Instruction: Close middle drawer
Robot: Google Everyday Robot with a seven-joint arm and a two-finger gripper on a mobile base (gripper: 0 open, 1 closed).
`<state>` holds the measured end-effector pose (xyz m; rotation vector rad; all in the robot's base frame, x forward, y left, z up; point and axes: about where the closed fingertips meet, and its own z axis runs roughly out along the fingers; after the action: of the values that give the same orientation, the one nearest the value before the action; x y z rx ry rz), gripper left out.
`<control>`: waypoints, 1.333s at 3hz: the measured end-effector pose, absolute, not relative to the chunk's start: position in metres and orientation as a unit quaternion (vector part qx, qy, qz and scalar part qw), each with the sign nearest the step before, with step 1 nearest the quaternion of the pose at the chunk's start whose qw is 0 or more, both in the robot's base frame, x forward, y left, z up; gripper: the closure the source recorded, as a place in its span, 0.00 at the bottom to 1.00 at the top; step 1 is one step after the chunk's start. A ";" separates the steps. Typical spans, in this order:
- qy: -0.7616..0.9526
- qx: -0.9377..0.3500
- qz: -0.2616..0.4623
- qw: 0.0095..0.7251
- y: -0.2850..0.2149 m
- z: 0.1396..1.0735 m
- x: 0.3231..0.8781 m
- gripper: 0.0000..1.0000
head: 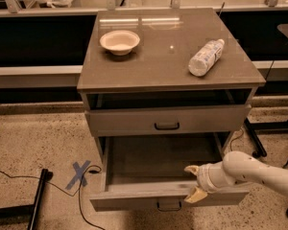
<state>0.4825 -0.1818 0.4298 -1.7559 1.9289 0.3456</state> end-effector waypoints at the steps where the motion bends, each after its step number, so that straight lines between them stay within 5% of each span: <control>1: 0.705 -0.648 0.120 0.261 -0.178 0.428 0.498 0.29; 4: 0.685 -0.663 0.083 0.292 -0.179 0.451 0.574 0.28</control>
Offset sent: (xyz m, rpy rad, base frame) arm 0.0655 0.0031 0.0152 -0.0167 -0.1078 0.0073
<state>0.5737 -0.1787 0.4515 -1.7663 1.8251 0.2205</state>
